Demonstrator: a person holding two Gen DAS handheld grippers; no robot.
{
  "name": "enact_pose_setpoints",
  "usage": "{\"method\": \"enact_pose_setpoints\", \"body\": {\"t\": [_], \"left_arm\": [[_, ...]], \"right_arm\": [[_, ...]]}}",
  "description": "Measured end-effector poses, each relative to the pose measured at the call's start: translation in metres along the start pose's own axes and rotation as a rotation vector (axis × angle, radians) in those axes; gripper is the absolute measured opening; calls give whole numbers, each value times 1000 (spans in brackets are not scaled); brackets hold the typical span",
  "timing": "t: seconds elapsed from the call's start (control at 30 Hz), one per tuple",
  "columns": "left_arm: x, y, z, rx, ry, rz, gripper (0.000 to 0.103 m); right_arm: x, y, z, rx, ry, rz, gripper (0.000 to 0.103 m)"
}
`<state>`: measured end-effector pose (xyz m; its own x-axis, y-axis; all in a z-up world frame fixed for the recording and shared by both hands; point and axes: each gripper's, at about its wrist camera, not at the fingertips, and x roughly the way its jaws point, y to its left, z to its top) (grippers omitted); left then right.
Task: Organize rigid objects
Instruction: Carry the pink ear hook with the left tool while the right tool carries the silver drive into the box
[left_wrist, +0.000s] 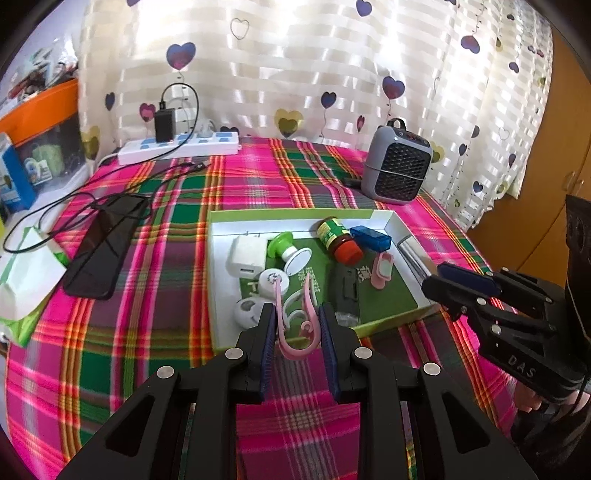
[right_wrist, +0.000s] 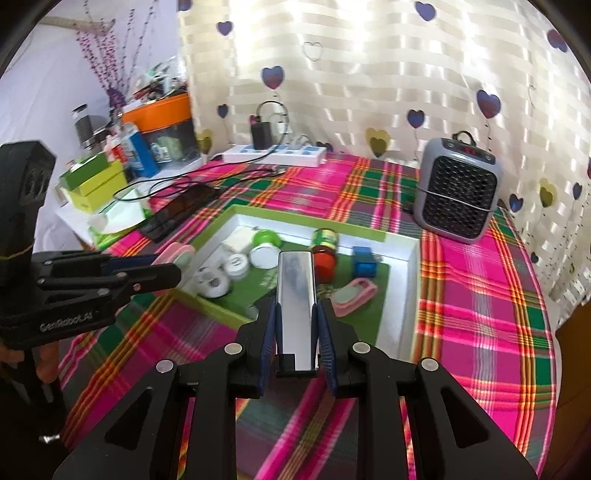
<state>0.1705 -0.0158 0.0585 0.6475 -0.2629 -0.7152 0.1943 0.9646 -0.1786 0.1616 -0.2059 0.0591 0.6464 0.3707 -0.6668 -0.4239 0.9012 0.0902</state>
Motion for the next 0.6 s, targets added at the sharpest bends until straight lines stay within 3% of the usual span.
{"method": "enact_pose_setpoints", "body": {"t": [0.6], "left_arm": [[58, -8, 16, 15, 80, -9, 22]], "right_arm": [[35, -40, 12, 83, 52, -122, 24]]}}
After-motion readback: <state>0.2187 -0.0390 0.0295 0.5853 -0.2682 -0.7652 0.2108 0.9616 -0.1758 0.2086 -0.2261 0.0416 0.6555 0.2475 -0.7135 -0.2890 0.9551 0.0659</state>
